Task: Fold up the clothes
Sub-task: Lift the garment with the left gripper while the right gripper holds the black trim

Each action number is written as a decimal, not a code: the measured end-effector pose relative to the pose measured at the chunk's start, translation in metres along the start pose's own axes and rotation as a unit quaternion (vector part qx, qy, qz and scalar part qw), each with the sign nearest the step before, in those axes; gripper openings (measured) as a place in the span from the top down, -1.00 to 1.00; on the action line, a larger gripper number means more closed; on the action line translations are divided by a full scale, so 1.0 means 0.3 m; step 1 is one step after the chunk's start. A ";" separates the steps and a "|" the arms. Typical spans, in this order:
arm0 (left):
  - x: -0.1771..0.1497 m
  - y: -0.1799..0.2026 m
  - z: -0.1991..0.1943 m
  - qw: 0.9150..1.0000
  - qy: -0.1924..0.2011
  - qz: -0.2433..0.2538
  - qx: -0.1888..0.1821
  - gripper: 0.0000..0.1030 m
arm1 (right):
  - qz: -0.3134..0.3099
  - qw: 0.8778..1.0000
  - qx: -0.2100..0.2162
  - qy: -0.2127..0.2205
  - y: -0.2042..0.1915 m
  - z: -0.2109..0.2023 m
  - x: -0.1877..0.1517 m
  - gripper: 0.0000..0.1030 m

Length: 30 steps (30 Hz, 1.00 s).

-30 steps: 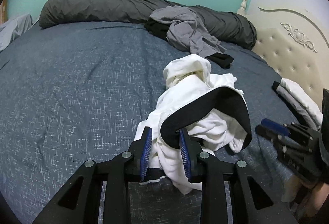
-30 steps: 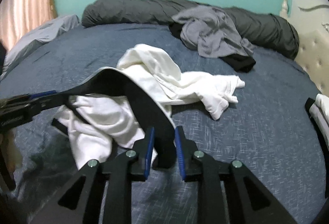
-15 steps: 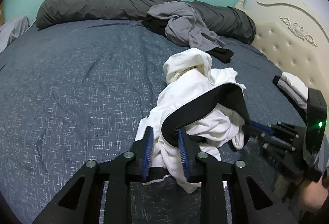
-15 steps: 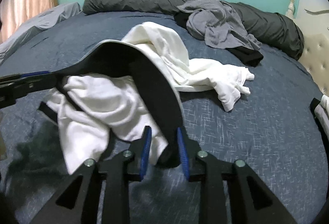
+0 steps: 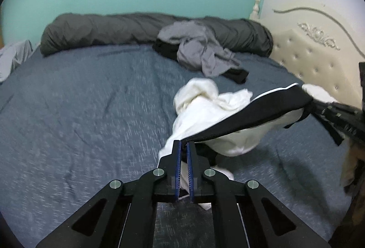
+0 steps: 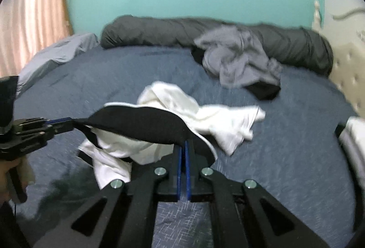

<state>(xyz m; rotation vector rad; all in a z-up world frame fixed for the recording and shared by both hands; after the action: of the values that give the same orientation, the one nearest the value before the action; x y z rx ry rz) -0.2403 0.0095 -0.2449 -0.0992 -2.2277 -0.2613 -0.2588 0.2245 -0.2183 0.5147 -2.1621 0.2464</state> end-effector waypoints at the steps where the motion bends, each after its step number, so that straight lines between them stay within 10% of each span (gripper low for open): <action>1: 0.022 0.003 -0.040 1.000 0.008 -0.002 -0.001 0.90 | -0.004 1.000 0.002 0.008 -0.004 -0.037 0.028 0.96; 12: 0.308 0.104 -0.534 0.997 0.071 0.033 -0.006 1.00 | -0.020 0.996 0.009 0.090 -0.064 -0.501 0.358 0.96; 30: 0.029 0.260 -0.638 0.996 0.021 -0.032 -0.079 0.74 | -0.090 0.996 0.007 0.020 -0.289 -0.748 0.493 0.96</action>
<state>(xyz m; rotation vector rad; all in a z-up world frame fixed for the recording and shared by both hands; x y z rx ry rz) -0.0863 0.0427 -0.1108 -0.1077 -2.1677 -0.4707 -0.1372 0.1857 0.0337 0.7018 -2.0627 0.1703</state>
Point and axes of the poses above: each gripper's, at about its wrist camera, not at the fingertips, and z roughly the way its jaws point, y to its right, x to its top, the point moved 7 cm from there along z, roughly the way its jaws point, and after that the axes turned 1 degree about -x, right-handed, at the moved point
